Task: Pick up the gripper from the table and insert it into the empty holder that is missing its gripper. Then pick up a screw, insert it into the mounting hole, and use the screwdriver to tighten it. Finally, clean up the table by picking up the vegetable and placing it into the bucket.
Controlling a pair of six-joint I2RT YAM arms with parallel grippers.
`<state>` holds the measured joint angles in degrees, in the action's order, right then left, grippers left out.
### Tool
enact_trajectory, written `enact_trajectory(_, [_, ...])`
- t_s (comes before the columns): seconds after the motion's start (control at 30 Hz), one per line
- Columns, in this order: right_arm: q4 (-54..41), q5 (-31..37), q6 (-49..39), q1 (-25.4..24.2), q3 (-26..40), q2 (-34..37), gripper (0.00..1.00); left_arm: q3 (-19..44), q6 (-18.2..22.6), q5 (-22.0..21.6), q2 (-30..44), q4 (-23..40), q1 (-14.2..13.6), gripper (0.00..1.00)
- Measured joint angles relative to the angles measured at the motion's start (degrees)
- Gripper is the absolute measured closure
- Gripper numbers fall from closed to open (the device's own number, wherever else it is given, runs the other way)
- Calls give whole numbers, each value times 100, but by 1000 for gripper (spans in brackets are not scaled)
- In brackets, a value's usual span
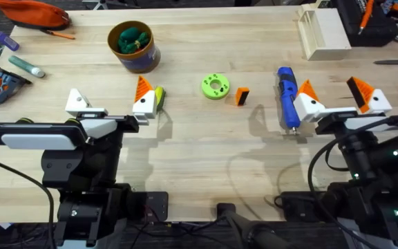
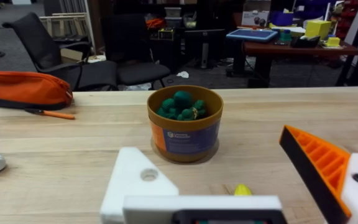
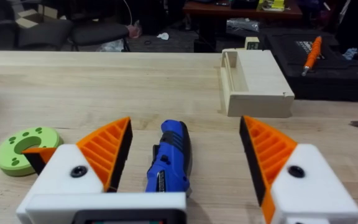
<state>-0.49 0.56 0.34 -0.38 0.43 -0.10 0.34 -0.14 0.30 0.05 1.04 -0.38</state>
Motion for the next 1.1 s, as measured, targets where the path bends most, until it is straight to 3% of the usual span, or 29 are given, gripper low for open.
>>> enact_trajectory(0.33, [7,1,1,0,0,0,10,0,0,0,-1,-26,0,10])
enact_trajectory(0.47, [431,-3,2,0,-4,0,10,1,2,9,-1,-170,0,9])
enact_trajectory(0.6, [645,-2,11,0,69,0,10,113,15,17,-2,92,0,9])
enact_trajectory(0.83, [-136,-7,96,0,1060,86,10,1361,19,35,361,880,0,6])
enact_trajectory(0.97, [-918,-22,255,0,1906,514,10,2380,17,35,1230,1670,0,6])
enact_trajectory(1.1, [-1872,-22,406,0,2767,1381,10,3375,19,75,2477,2549,0,6])
